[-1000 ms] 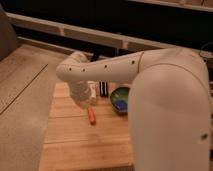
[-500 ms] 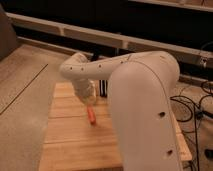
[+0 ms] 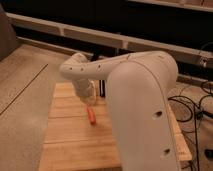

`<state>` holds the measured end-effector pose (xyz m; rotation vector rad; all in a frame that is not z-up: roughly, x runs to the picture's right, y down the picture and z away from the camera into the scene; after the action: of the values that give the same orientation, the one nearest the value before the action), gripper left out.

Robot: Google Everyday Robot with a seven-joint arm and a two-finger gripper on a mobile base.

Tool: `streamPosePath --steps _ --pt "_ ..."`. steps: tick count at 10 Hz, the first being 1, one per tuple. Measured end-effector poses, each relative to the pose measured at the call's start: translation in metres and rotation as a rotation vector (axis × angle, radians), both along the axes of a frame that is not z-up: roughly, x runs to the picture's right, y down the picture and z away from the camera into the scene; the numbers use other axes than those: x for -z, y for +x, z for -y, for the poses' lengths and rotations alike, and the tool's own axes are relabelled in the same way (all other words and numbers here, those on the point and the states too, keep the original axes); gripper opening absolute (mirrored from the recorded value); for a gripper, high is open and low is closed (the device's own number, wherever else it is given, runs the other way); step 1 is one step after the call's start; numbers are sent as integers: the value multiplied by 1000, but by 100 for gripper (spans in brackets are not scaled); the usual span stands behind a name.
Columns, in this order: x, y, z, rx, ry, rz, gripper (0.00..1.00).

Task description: Push the eraser across the table

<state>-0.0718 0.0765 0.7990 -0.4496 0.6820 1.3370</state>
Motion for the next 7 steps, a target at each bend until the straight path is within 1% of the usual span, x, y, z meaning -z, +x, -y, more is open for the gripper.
streamPosePath --steps 2,3,4,5,7 --pt "-25 36 11 2 23 -75 0" --pt "-37 47 15 1 31 -84 0" --pt "-56 53 18 -7 39 -74 0" --pt "-72 52 18 -17 45 -48 0" --pt "-95 46 18 -33 53 1 0"
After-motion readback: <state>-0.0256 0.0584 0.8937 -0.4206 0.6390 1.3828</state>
